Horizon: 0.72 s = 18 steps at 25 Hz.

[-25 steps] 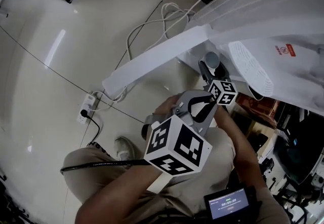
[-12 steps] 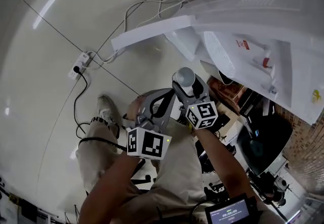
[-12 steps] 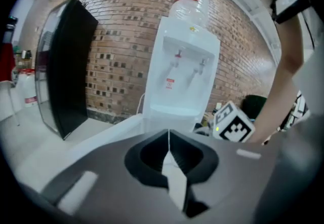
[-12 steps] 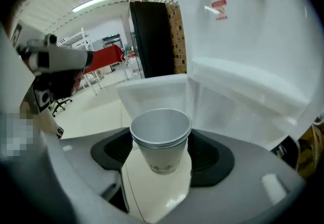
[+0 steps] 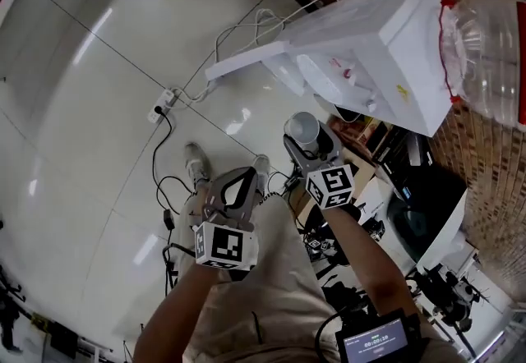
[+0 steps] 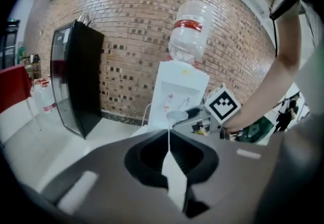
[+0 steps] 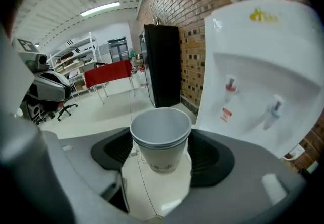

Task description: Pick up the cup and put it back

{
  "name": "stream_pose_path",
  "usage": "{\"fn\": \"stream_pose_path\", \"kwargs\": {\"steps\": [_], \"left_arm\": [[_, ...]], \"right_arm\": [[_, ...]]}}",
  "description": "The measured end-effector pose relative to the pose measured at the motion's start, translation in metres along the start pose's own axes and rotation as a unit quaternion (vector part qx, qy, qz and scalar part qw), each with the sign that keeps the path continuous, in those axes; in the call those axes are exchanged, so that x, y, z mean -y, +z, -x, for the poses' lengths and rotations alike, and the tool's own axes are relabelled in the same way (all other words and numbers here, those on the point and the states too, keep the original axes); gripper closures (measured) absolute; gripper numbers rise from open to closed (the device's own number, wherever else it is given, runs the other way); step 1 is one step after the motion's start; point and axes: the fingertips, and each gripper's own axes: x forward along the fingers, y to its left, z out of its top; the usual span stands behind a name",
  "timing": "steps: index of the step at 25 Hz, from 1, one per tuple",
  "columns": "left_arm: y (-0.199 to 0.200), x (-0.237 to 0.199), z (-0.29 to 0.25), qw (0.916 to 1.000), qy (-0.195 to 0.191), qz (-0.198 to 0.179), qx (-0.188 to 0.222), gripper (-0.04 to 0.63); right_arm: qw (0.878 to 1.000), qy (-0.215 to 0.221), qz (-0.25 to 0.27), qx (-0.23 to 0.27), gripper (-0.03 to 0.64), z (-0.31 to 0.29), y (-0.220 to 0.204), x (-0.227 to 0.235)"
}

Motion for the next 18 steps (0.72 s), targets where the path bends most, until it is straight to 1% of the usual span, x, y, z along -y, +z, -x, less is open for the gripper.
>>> {"fn": "stream_pose_path", "kwargs": {"steps": [3, 6, 9, 11, 15, 18], "left_arm": [[0.055, 0.013, 0.049, 0.9998, -0.007, -0.017, 0.011, 0.583], [0.107, 0.011, 0.093, 0.9984, -0.013, -0.044, 0.034, 0.577], [0.153, 0.012, 0.134, 0.9974, -0.018, -0.052, 0.046, 0.572], [0.178, 0.017, 0.157, 0.9966, -0.026, -0.061, 0.05, 0.572], [0.209, 0.026, 0.185, 0.9949, -0.036, -0.076, 0.057, 0.571], [0.219, 0.039, 0.192, 0.9927, -0.049, -0.095, 0.056, 0.571]], "right_arm": [[1.0, -0.009, -0.016, 0.016, 0.276, 0.053, 0.048, -0.015], [0.999, -0.018, -0.022, 0.043, 0.276, 0.097, 0.091, -0.032], [0.997, -0.028, -0.024, 0.071, 0.276, 0.149, 0.133, -0.041], [0.995, -0.038, -0.024, 0.09, 0.276, 0.184, 0.154, -0.041], [0.991, -0.05, -0.018, 0.122, 0.276, 0.235, 0.177, -0.039], [0.987, -0.075, -0.026, 0.14, 0.276, 0.272, 0.182, -0.033]]}}
